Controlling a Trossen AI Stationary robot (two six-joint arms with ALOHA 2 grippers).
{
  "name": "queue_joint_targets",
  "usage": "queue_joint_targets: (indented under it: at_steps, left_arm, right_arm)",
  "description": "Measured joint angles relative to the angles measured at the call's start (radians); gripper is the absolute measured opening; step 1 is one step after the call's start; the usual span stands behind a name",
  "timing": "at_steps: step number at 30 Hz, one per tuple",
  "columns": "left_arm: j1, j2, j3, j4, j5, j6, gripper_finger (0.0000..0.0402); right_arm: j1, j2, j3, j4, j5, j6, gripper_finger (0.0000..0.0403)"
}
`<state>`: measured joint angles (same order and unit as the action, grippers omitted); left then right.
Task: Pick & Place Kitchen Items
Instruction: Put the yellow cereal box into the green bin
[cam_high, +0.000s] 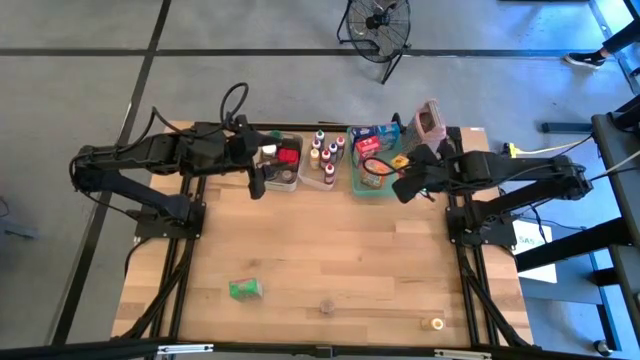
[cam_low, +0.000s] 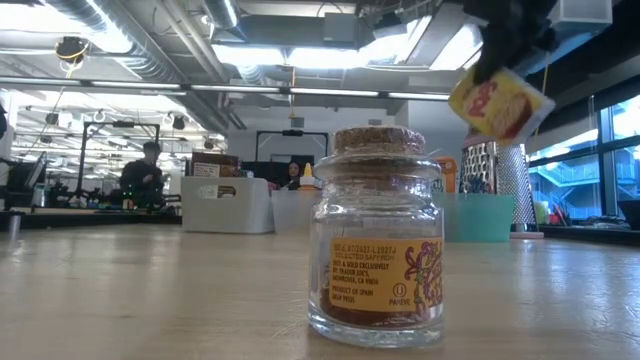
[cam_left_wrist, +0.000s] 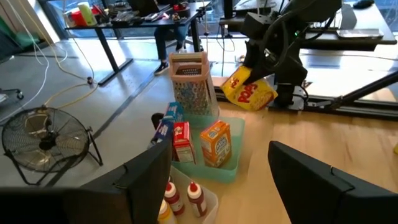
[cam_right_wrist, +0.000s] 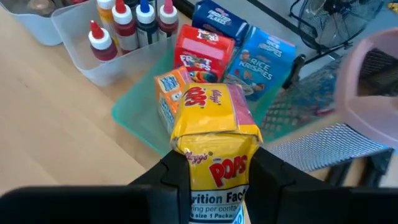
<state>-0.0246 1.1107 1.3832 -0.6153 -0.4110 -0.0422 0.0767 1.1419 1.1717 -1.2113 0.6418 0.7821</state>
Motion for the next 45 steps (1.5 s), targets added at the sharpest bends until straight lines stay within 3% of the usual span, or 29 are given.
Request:
queue_joint_targets:
  at_steps: [10, 22, 35, 45]
  left_arm:
    - [0.0, 0.0, 0.0, -0.076, 0.0, 0.003, 0.0262]
    - [0.0, 0.0, 0.0, -0.091, 0.0, 0.003, 0.0262]
    - [0.0, 0.0, 0.0, -0.091, 0.001, -0.024, 0.0262]
    - [0.0, 0.0, 0.0, -0.092, 0.001, -0.025, 0.0262]
  right_arm:
    - [-0.072, 0.007, -0.095, 0.117, 0.036, -0.094, 0.0107]
    - [-0.152, 0.008, -0.253, 0.388, -0.004, -0.209, 0.0107]
    - [-0.204, 0.008, -0.267, 0.532, -0.046, -0.324, 0.0107]
    - [-0.272, 0.012, -0.267, 0.644, -0.158, -0.41, 0.0107]
